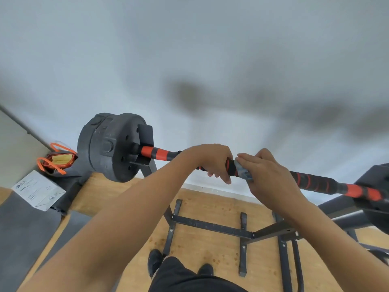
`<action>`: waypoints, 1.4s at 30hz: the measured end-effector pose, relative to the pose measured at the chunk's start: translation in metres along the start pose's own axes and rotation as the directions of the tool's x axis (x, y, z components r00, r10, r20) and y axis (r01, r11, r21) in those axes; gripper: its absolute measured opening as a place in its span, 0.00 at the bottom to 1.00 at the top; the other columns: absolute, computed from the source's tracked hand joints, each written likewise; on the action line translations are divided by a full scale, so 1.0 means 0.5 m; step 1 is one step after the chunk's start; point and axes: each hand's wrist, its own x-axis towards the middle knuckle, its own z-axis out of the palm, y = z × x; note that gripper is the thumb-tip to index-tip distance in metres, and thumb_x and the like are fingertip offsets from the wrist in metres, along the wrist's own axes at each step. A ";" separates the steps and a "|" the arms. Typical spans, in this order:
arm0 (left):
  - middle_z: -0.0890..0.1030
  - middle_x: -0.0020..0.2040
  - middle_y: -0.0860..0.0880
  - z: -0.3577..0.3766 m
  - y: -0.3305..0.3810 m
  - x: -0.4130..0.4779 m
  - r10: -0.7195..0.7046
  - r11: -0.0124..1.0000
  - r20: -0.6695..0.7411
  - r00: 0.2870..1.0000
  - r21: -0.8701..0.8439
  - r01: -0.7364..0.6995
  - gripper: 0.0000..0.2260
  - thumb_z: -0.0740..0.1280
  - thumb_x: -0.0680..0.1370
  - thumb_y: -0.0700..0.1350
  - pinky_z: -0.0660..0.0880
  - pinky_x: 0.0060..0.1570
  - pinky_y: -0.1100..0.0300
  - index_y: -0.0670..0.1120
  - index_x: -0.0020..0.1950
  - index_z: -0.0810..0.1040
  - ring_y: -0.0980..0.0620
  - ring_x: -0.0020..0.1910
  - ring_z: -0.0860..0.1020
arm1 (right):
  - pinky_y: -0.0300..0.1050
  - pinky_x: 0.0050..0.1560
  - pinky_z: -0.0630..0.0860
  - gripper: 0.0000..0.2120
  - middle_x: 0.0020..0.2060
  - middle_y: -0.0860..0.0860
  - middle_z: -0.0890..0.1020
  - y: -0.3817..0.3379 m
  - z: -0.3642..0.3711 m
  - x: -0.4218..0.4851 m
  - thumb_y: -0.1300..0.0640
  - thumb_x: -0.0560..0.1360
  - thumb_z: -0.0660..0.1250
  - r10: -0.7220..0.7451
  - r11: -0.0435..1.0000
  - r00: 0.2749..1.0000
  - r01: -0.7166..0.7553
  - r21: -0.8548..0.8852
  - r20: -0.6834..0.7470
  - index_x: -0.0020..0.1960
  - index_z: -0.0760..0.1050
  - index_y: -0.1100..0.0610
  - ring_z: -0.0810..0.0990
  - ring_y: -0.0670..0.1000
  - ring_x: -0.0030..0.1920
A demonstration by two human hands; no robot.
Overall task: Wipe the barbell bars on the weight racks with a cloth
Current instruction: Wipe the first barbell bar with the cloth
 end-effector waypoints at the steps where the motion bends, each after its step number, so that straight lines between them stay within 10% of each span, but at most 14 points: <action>1: 0.81 0.35 0.55 0.016 -0.002 -0.005 0.038 0.991 -0.171 0.985 0.129 -0.016 0.14 0.76 0.71 0.58 0.73 0.33 0.61 0.51 0.46 0.79 0.52 0.34 0.81 | 0.46 0.35 0.79 0.13 0.44 0.38 0.77 0.006 -0.004 0.015 0.60 0.75 0.69 0.007 1.000 1.000 -0.007 -0.002 -0.001 0.55 0.75 0.45 0.67 0.45 0.52; 4: 0.73 0.32 0.54 0.083 -0.003 -0.018 0.149 0.907 -0.527 0.837 0.410 0.097 0.11 0.71 0.72 0.53 0.66 0.33 0.59 0.50 0.41 0.71 0.50 0.31 0.75 | 0.45 0.31 0.75 0.14 0.35 0.43 0.74 0.020 -0.010 0.057 0.59 0.75 0.63 0.058 0.997 0.998 -0.058 0.048 -0.005 0.35 0.64 0.45 0.66 0.47 0.47; 8: 0.66 0.26 0.53 0.135 -0.006 -0.006 0.213 0.854 -0.665 0.715 0.483 0.194 0.14 0.72 0.68 0.43 0.57 0.29 0.59 0.49 0.36 0.66 0.48 0.23 0.65 | 0.44 0.33 0.70 0.14 0.35 0.47 0.73 0.014 0.003 0.067 0.49 0.77 0.53 0.065 0.996 0.994 -0.069 0.049 0.085 0.34 0.63 0.49 0.71 0.49 0.45; 16: 0.79 0.28 0.50 0.037 0.018 0.014 -0.125 0.972 -0.142 0.982 0.179 0.149 0.10 0.70 0.74 0.47 0.73 0.32 0.59 0.45 0.35 0.76 0.50 0.26 0.76 | 0.43 0.33 0.67 0.07 0.41 0.46 0.76 -0.027 0.014 0.005 0.60 0.72 0.68 -0.085 0.958 0.996 0.075 -0.275 -0.024 0.50 0.77 0.56 0.70 0.51 0.49; 21: 0.76 0.29 0.49 -0.012 0.011 0.022 -0.119 0.980 0.269 0.956 -0.123 0.157 0.12 0.77 0.73 0.47 0.74 0.34 0.56 0.44 0.36 0.77 0.50 0.28 0.72 | 0.46 0.36 0.73 0.19 0.58 0.52 0.79 -0.048 0.014 -0.028 0.62 0.72 0.66 -0.060 0.928 0.998 0.063 -0.368 0.017 0.62 0.78 0.61 0.70 0.54 0.50; 26: 0.78 0.31 0.49 -0.014 0.006 0.025 -0.095 0.978 0.289 0.953 -0.153 0.143 0.11 0.77 0.73 0.48 0.75 0.35 0.57 0.44 0.40 0.79 0.50 0.29 0.74 | 0.48 0.46 0.79 0.18 0.75 0.57 0.69 -0.070 0.040 -0.106 0.60 0.71 0.71 -0.080 0.966 0.983 0.118 -0.232 0.165 0.61 0.78 0.57 0.70 0.55 0.57; 31: 0.79 0.30 0.48 -0.006 0.004 0.019 -0.077 0.982 0.204 0.976 -0.154 0.109 0.09 0.76 0.72 0.46 0.76 0.36 0.55 0.43 0.40 0.80 0.49 0.26 0.75 | 0.46 0.44 0.80 0.11 0.44 0.42 0.78 -0.052 0.014 -0.152 0.58 0.76 0.65 0.106 0.956 0.962 -0.169 0.241 0.253 0.46 0.71 0.41 0.76 0.45 0.49; 36: 0.77 0.26 0.51 0.008 0.006 0.012 -0.080 0.991 0.073 0.994 -0.104 0.088 0.07 0.74 0.72 0.45 0.76 0.35 0.57 0.44 0.39 0.78 0.51 0.25 0.76 | 0.40 0.38 0.82 0.07 0.40 0.43 0.84 -0.005 -0.045 -0.109 0.54 0.79 0.66 0.308 0.752 0.936 -0.350 0.559 0.172 0.50 0.79 0.42 0.82 0.42 0.38; 42: 0.82 0.31 0.53 0.030 0.010 -0.003 -0.079 0.989 -0.140 0.987 0.110 0.094 0.06 0.72 0.69 0.51 0.79 0.38 0.59 0.52 0.39 0.77 0.54 0.30 0.82 | 0.31 0.36 0.73 0.06 0.35 0.43 0.82 0.054 -0.102 0.010 0.49 0.77 0.70 0.240 0.833 0.966 -0.255 0.490 0.095 0.41 0.82 0.46 0.80 0.44 0.36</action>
